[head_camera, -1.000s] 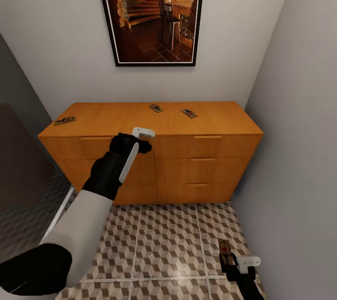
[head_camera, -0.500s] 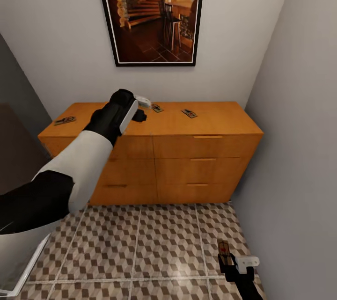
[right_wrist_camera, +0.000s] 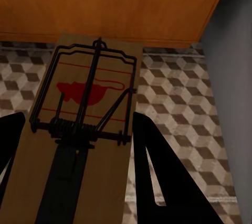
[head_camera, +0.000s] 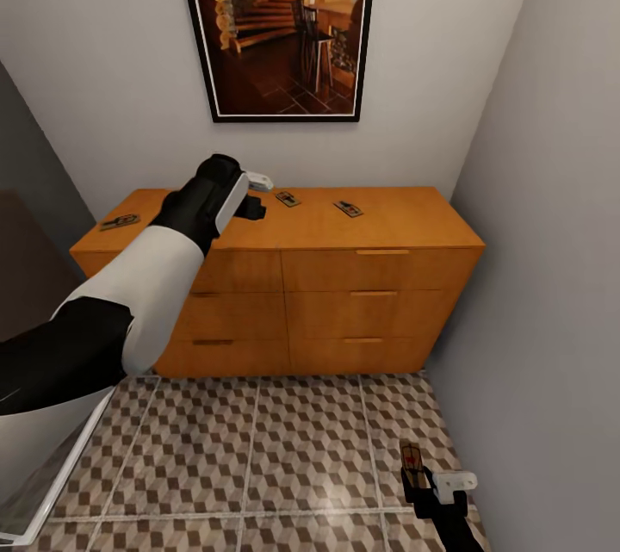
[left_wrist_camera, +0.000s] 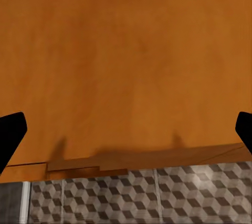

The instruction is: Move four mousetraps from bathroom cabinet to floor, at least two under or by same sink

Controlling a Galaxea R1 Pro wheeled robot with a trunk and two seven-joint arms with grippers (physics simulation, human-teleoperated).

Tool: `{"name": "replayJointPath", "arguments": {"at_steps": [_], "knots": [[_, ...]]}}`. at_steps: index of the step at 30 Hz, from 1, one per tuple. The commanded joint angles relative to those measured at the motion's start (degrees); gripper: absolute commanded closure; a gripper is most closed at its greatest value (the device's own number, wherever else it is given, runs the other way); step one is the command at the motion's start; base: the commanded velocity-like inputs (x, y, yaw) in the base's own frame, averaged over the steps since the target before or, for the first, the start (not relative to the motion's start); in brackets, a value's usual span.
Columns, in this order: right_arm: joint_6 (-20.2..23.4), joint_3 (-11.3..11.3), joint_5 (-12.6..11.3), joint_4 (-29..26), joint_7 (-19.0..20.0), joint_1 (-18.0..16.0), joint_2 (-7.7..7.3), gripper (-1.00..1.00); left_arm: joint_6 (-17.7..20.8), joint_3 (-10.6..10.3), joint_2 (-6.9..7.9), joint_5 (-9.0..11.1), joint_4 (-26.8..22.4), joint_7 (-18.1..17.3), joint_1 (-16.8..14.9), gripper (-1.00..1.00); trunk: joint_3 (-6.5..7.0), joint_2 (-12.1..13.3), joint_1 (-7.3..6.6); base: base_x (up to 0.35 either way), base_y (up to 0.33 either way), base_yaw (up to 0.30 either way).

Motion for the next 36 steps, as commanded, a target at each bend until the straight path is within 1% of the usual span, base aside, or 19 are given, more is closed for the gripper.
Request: {"name": "replayJointPath", "arguments": {"at_steps": [1,17,22,26,36], "knots": [[-0.18,-0.49,0.22,0.05,0.31,-0.03,-0.02,1.00,0.25,-0.21,0.05,0.27,0.16,0.21,-0.04,-1.00,-0.05,-0.02,0.00,0.000,0.000,0.000],[-0.18,-0.49,0.22,0.05,0.31,-0.03,-0.02,1.00,0.50,-0.29,0.04,0.46,0.36,-0.30,-0.06,-1.00,-0.05,-0.02,0.00,0.000,0.000,0.000],[-0.18,-0.49,0.22,0.05,0.31,-0.03,-0.02,1.00,0.51,-0.29,0.01,1.25,-0.86,-0.32,-0.06,-1.00,-0.05,-0.02,0.00,0.009,0.000,0.000],[-0.18,-0.49,0.22,0.05,0.38,-0.03,-0.02,1.00,0.51,-0.29,0.00,1.60,-1.42,-0.30,-0.06,-1.00,-0.05,-0.02,0.00,0.094,0.000,0.000],[-0.18,-0.49,0.22,0.04,0.40,-0.03,-0.06,1.00,0.43,-0.37,-0.07,1.69,-1.50,-0.30,-0.06,-1.00,-0.05,-0.02,0.00,0.068,0.000,0.000]]}}
